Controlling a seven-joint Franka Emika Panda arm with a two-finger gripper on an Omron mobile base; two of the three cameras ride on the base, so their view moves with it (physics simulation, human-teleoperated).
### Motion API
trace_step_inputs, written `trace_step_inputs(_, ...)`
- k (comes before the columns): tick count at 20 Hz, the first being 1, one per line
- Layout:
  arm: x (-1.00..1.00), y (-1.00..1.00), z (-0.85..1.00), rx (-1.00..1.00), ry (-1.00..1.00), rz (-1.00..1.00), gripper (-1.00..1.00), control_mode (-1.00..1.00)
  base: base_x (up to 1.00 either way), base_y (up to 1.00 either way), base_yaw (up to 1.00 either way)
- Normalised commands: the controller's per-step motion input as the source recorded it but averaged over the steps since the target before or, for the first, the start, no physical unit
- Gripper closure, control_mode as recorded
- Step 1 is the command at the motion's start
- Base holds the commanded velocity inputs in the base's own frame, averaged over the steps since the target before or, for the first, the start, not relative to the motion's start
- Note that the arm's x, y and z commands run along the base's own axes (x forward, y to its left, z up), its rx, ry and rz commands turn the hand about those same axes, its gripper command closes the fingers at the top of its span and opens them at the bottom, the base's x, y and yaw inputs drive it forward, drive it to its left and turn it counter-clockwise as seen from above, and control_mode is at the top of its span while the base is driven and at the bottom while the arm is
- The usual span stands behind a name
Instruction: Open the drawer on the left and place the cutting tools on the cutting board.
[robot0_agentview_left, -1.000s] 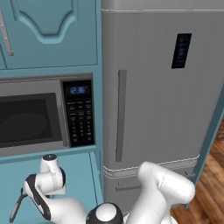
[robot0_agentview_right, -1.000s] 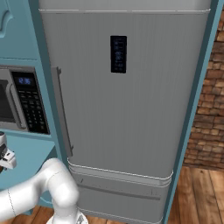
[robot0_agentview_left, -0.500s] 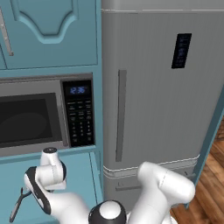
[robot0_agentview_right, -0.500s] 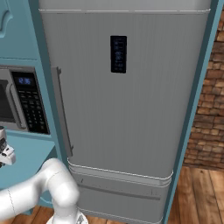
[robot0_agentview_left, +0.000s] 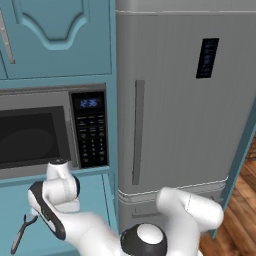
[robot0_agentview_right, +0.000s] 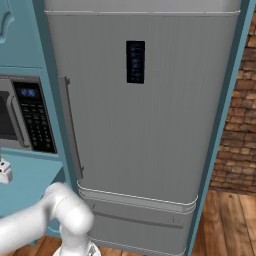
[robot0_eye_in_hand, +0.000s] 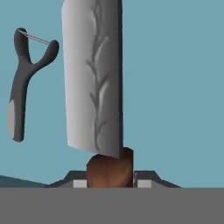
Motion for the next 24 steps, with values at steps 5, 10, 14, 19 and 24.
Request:
trace_step_inputs(5,-0.32,-0.67,0.69,0.03,-0.09,0.07,1.0,-1.0,0.0,0.0,0.0)
trace_step_inputs(10,-0.19,-0.52,0.63,0.12,-0.15,0.06,1.0,-1.0,0.0,0.0,0.0)
trace_step_inputs(14,-0.31,-0.29,0.55,0.12,-0.14,0.01,1.0,-1.0,0.0,0.0,0.0)
trace_step_inputs(19,-0.42,-0.19,0.41,0.09,-0.17,0.0,1.0,-1.0,0.0,0.0,0.0)
trace_step_inputs(24,-0.48,-0.13,0.39,0.07,-0.2,0.0,1.0,-1.0,0.0,0.0,0.0)
